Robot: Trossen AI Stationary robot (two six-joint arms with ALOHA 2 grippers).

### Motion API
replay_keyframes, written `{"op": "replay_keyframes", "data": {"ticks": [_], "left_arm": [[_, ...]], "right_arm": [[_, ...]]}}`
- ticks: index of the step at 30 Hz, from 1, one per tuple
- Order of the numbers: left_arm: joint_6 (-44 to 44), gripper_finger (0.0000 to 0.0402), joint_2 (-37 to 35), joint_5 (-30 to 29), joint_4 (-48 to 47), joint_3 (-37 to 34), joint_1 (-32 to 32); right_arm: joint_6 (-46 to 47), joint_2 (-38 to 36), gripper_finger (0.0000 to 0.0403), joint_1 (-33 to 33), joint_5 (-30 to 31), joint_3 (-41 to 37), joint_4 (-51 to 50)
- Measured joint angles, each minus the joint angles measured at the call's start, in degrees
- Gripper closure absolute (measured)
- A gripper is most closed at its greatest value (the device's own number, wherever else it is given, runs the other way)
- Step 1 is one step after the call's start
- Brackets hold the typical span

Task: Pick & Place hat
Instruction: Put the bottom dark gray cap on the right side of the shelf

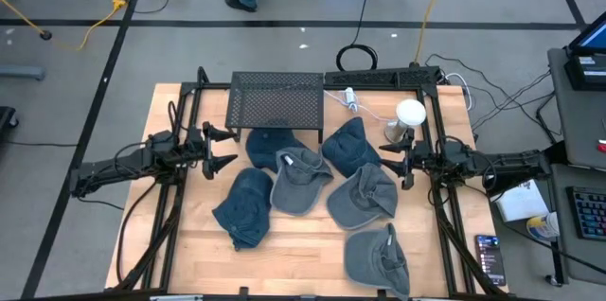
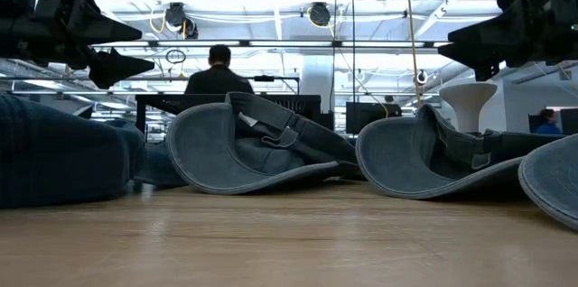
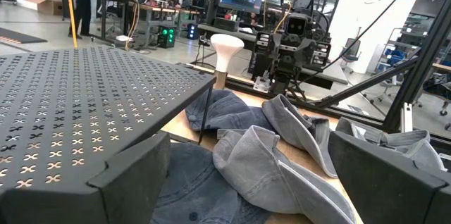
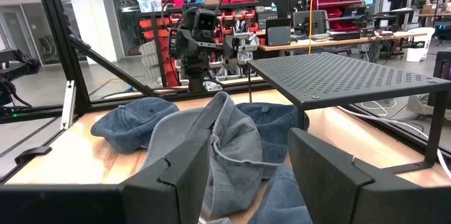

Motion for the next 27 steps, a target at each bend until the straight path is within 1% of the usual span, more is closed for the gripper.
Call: {"op": "replay_keyframes", "data": {"ticks": [4,6,10,15,18,22,25,27], "left_arm": [[-0.01,0.0011,0.01,-0.02,0.0,-0.01,0.0],[-0.01,0.0011,0.02,-0.02,0.0,0.0,0.02],[-0.02,0.0011,0.02,-0.02,0.0,0.0,0.02],[-0.01,0.0011,0.02,-0.06,0.02,0.0,0.01],[-0.01,0.0011,0.02,-0.09,0.02,0.0,0.0],[-0.02,0.0011,0.02,-0.09,0.04,-0.01,0.01],[-0.02,0.0011,0.02,-0.09,0.17,-0.02,0.0],[-0.02,0.0011,0.02,-0.09,0.2,-0.02,0.01]], "right_arm": [[1.46,0.44,0.0218,0.02,0.24,2.61,-1.03],[1.66,1.84,0.0218,0.01,1.61,5.17,-5.11],[0.79,7.05,0.0218,0.02,6.8,15.65,-14.55],[4.99,19.08,0.0218,0.02,12.3,31.55,-29.67],[10.39,27.99,0.0218,0.0,12.42,42.82,-38.84],[16.11,41.12,0.0218,0.02,11.74,58.73,-50.7],[19.63,50.3,0.0218,0.0,8.33,71.26,-59.36],[21.74,56.32,0.0218,0.01,4.64,79.09,-65.22]]}}
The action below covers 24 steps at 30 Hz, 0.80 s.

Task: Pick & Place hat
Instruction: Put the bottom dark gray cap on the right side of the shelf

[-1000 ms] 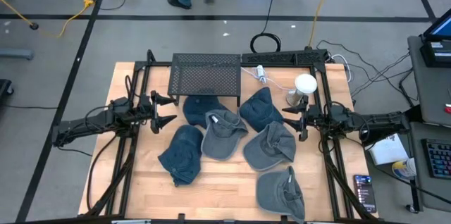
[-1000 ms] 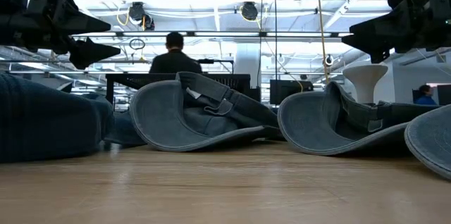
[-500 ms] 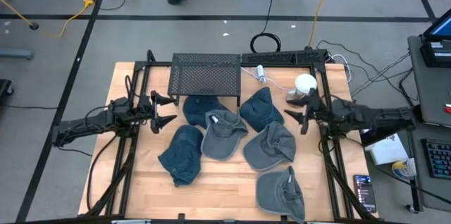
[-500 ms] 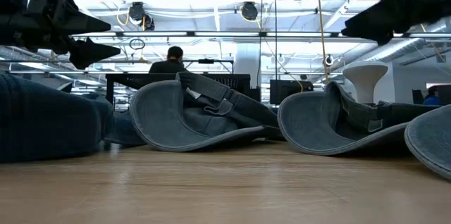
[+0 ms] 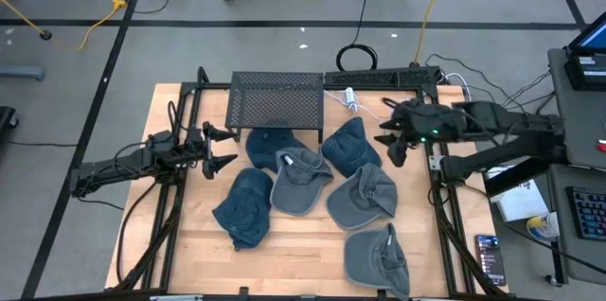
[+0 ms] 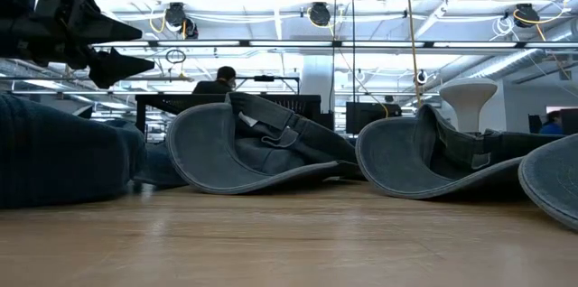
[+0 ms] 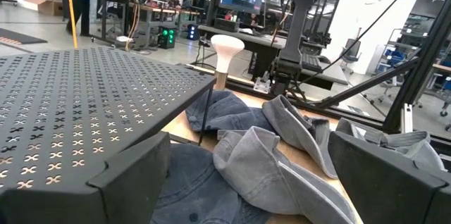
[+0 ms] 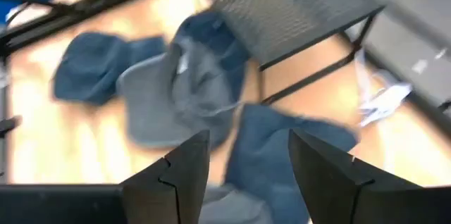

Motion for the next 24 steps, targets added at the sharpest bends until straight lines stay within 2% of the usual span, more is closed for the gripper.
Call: {"op": "replay_keyframes", "data": {"ticks": [5,9,14,19,24], "left_arm": [[0.0,0.0011,0.0,-0.02,0.05,0.0,-0.01],[0.0,0.0011,0.0,-0.02,0.09,0.02,-0.01],[0.0,0.0011,0.0,-0.04,0.11,0.0,0.01],[0.02,0.0011,0.0,-0.04,0.11,0.0,0.0],[0.0,0.0011,0.0,-0.05,0.11,0.0,0.0]], "right_arm": [[4.9,11.89,0.0218,0.01,-8.91,15.83,-10.75],[7.04,17.59,0.0218,0.01,-14.69,22.7,-15.98],[8.13,21.08,0.0218,0.01,-23.45,24.51,-19.76],[8.09,22.87,0.0218,0.01,-28.41,24.56,-26.6],[6.35,23.96,0.0218,0.01,-28.63,24.42,-31.96]]}}
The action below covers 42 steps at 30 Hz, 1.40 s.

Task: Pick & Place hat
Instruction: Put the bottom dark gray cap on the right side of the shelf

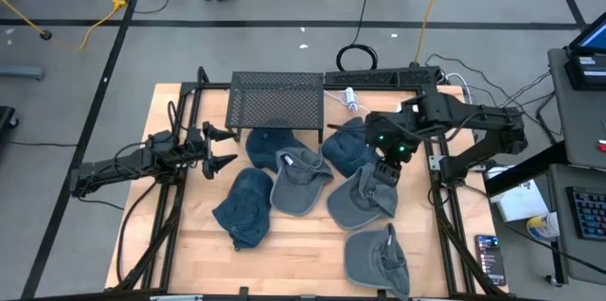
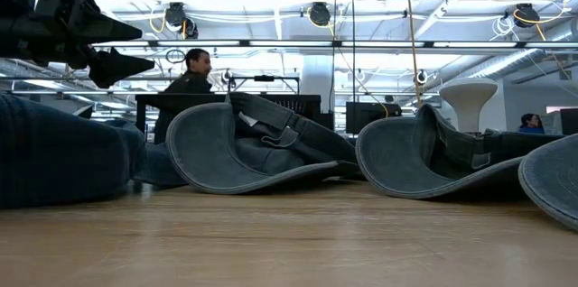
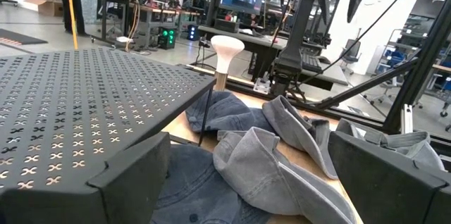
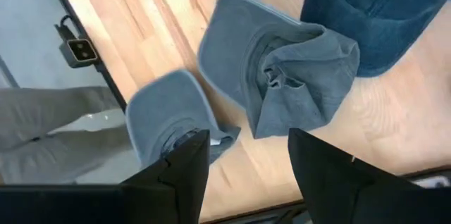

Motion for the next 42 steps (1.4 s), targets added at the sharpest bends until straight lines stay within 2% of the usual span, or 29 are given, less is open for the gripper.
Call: {"op": "replay_keyframes", "data": {"ticks": [12,16,22,24,34,42], "left_arm": [[0.01,0.0011,0.0,-0.02,-0.01,0.0,-0.01],[0.02,0.0011,0.0,-0.02,0.0,0.02,-0.01],[0.01,0.0011,0.0,-0.02,-0.02,0.0,0.0],[0.0,0.0011,0.0,-0.02,-0.02,0.0,-0.02],[0.01,0.0011,0.0,-0.02,-0.02,0.01,-0.01],[0.02,0.0011,0.0,-0.02,-0.02,0.0,0.0]], "right_arm": [[-3.95,-0.47,0.0218,2.36,0.44,-5.1,0.25],[-4.53,-0.39,0.0218,5.62,0.71,-7.63,0.26],[-4.68,-0.42,0.0218,13.17,9.43,-11.54,1.27],[-5.49,-0.39,0.0218,15.41,10.65,-12.55,2.15],[-7.35,-0.41,0.0218,24.51,10.53,-14.27,8.87],[-5.55,-0.29,0.0218,27.32,10.68,-14.27,14.81]]}}
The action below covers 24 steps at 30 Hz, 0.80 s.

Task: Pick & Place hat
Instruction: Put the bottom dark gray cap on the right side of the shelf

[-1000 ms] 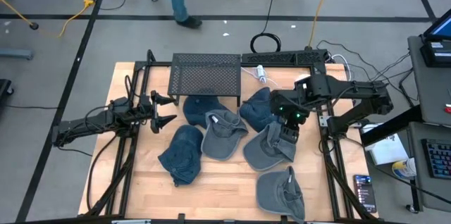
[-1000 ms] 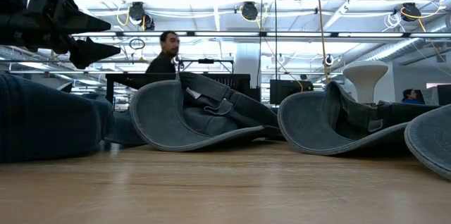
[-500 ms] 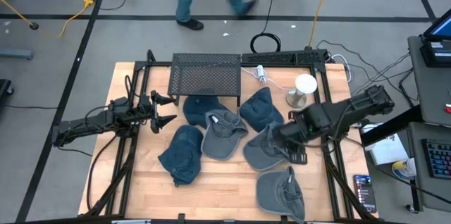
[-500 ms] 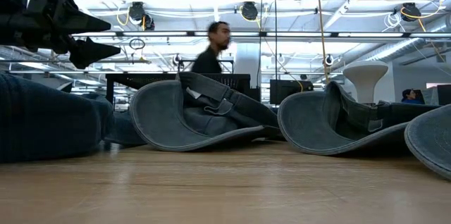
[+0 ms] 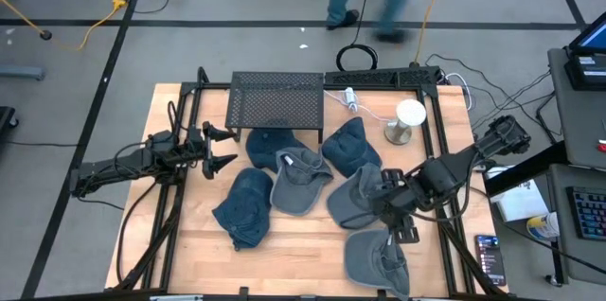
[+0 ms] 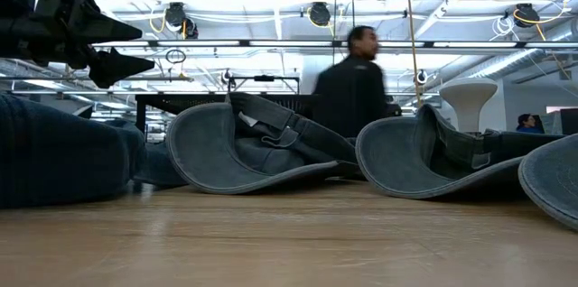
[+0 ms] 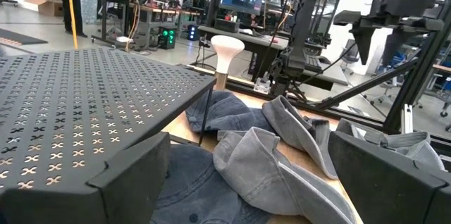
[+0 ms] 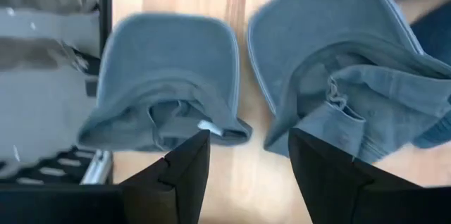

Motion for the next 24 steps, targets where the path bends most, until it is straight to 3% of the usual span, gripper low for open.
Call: {"op": "replay_keyframes", "data": {"ticks": [10,24], "left_arm": [[-0.02,0.0011,-0.02,0.0,0.0,0.0,-0.01],[-0.02,0.0011,0.0,0.0,0.07,0.0,-0.01]], "right_arm": [[2.87,4.17,0.0218,0.86,0.28,-0.46,2.79],[6.96,4.17,0.0218,0.92,0.22,-12.83,13.93]]}}
